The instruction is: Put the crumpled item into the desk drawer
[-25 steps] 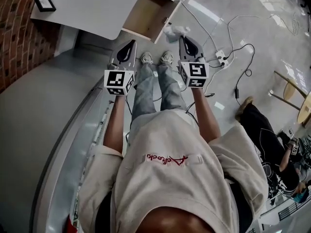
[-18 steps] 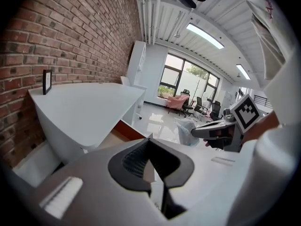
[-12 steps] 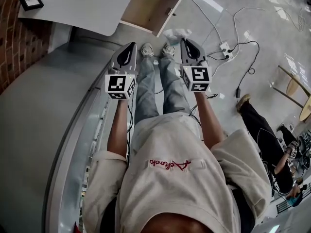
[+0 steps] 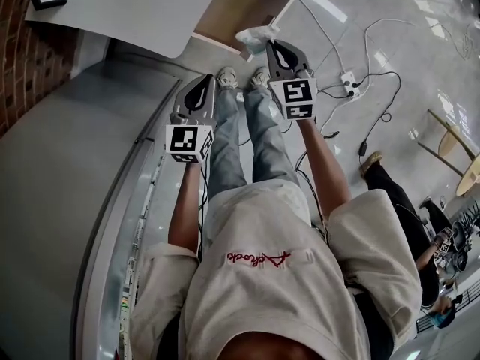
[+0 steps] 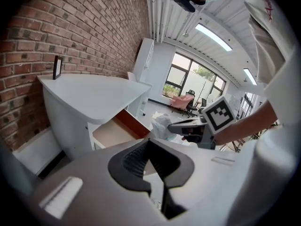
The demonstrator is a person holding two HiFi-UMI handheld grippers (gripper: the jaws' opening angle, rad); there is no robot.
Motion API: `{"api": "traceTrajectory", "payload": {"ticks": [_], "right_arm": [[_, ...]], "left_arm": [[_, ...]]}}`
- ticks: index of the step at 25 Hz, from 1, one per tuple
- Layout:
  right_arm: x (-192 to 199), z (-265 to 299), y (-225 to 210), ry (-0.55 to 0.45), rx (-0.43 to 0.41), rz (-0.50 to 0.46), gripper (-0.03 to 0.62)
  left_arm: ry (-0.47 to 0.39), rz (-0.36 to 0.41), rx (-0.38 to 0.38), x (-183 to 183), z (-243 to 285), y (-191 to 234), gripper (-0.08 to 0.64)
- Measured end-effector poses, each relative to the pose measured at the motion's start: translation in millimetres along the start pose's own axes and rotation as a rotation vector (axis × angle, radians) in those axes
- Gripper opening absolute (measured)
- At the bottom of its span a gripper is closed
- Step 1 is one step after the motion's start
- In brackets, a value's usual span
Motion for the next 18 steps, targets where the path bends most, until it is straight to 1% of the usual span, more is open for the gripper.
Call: {"api": "traceTrajectory", "payload": {"ticks": [5, 7, 13, 18], "right_arm": [[-14.6, 43.3, -0.1, -0.004, -0.053, -0.085, 0.014], [-17.3, 58.6, -0.1, 0.004, -0.076, -0.148, 0.014], [-20.0, 100.1, 3.6, 0.058, -0.166, -0.442, 0.014], [-13.6, 134.2, 17.7, 0.104, -0.262, -0.746, 0.014]], "left_arm": [[0.018, -0.026, -0.017, 9.9, -2.3, 9.6, 0.009], [0.021, -0.035, -0.023, 12.9, -2.7, 13.3, 0.009], [0.031, -0.063, -0.041, 19.6, -0.1, 25.0, 0.009], [0.039, -0.074, -0.040, 24.2, 3.2, 30.7, 0.009]]}}
Point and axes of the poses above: the fingertips, and each gripper's own axes: z forward along the fingers, y to its left, x out of its underside, the point moved 6 cm from there along -z, backward along the fingers, and after that the axes turned 12 degrees about -z, right-handed, at the moved point
